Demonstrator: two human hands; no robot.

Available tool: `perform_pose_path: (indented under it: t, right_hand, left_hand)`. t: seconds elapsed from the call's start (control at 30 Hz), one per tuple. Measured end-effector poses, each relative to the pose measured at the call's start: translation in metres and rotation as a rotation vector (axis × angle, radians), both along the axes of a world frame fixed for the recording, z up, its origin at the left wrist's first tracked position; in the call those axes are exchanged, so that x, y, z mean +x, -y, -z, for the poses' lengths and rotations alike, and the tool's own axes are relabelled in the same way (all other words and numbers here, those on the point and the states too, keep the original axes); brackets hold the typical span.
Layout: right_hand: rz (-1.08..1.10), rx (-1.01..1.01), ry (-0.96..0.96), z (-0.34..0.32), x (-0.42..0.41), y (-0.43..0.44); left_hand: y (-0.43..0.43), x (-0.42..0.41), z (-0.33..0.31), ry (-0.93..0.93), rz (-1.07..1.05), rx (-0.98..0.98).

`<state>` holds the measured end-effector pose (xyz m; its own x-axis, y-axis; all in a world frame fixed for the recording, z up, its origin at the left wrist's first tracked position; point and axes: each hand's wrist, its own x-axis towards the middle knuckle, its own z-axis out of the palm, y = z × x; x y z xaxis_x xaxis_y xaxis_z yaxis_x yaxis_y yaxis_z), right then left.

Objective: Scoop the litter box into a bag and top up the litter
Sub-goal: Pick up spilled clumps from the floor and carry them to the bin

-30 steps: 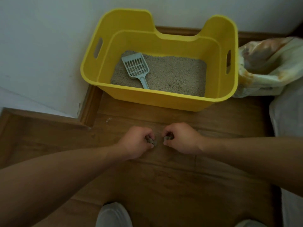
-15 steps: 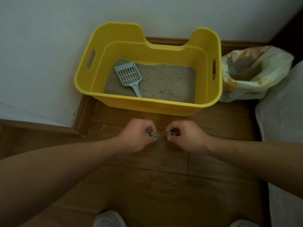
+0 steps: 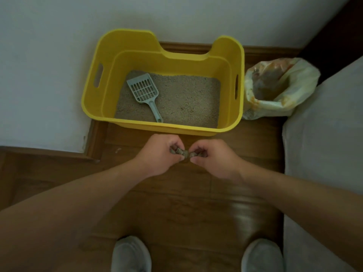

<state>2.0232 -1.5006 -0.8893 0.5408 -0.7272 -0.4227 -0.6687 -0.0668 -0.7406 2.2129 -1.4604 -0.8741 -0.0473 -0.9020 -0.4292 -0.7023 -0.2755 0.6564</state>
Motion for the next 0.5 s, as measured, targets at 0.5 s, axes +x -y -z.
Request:
perform_pose_path:
  t: [0.5]
  right_hand:
    - [0.464,0.155,0.113,-0.17,-0.037,0.02]
  left_hand:
    - [0.015,-0.054,-0.176,-0.13,-0.427,-0.049]
